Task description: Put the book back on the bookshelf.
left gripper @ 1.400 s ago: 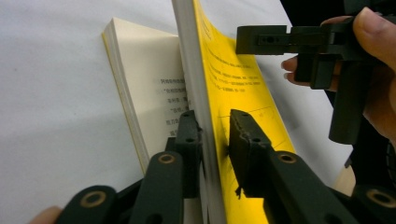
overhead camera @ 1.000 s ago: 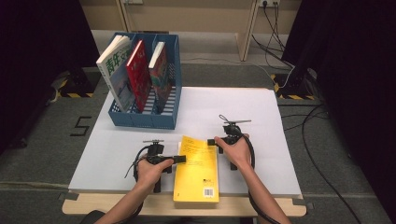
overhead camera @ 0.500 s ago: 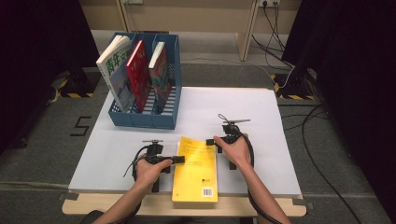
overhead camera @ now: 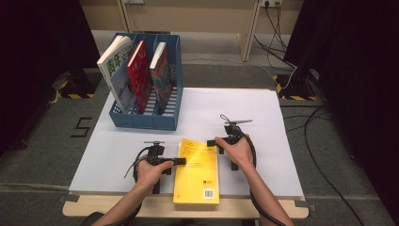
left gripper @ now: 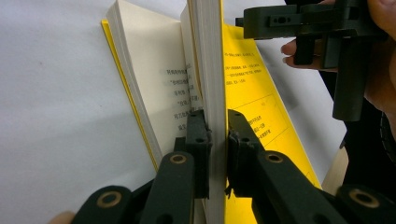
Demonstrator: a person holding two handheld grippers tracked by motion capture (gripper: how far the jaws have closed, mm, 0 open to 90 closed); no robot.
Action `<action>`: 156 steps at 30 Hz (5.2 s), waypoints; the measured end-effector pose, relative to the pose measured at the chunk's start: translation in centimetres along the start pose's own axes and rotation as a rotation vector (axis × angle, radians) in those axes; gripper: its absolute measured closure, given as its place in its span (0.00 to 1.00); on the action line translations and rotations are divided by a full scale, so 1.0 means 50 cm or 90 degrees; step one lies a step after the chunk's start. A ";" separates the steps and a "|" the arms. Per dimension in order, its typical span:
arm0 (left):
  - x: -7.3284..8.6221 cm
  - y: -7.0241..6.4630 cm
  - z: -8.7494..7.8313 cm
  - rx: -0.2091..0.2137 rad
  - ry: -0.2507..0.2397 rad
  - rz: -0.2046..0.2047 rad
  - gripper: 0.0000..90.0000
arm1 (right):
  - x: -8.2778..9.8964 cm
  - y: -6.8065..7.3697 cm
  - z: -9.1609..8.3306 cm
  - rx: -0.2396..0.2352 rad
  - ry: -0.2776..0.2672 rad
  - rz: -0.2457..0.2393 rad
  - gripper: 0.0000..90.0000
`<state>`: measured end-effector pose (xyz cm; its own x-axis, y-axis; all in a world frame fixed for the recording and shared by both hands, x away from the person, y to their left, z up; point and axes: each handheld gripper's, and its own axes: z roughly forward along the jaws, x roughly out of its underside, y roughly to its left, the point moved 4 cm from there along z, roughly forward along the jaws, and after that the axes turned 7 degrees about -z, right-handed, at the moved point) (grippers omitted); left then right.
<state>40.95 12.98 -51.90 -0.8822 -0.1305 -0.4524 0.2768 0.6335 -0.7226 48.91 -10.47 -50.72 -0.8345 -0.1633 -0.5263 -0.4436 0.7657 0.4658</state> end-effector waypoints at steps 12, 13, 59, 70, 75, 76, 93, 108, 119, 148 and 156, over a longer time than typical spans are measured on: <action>0.003 0.002 0.000 0.002 -0.006 0.001 0.90 | -0.001 -0.010 -0.003 -0.020 -0.003 0.039 0.59; 0.003 0.003 0.000 0.002 -0.006 0.002 0.90 | -0.001 -0.010 -0.004 -0.020 -0.003 0.043 0.60; 0.013 0.014 -0.009 0.017 -0.028 0.000 0.89 | -0.009 -0.011 0.006 -0.063 0.012 0.044 0.55; 0.014 0.016 -0.009 0.020 -0.031 -0.005 0.89 | -0.010 -0.008 0.008 -0.042 0.013 0.043 0.60; 0.014 0.019 -0.009 0.027 -0.034 -0.011 0.88 | -0.012 -0.008 0.008 -0.041 0.023 0.066 0.66; 0.014 0.019 -0.010 0.027 -0.034 -0.009 0.88 | -0.012 -0.010 0.007 -0.043 0.025 0.071 0.68; 0.007 0.021 -0.012 0.022 -0.021 -0.015 0.84 | -0.019 -0.009 -0.003 -0.035 0.026 0.056 0.80; 0.008 0.028 -0.019 0.030 -0.006 -0.016 0.86 | -0.017 -0.002 -0.006 -0.043 0.015 0.063 0.80; 0.010 0.032 -0.019 0.038 -0.010 -0.014 0.88 | -0.009 -0.008 0.004 -0.054 0.034 0.072 0.73; 0.011 0.029 -0.019 0.029 -0.012 -0.003 0.87 | -0.002 -0.005 0.006 -0.074 0.066 0.120 0.72; 0.010 0.028 -0.019 0.027 -0.011 -0.002 0.87 | -0.001 -0.006 0.007 -0.080 0.067 0.133 0.73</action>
<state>40.53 14.52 -52.65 -0.8765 -0.1458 -0.4588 0.2905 0.5998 -0.7455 49.20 -10.47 -51.07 -0.9387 -0.0791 -0.3355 -0.2899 0.7076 0.6444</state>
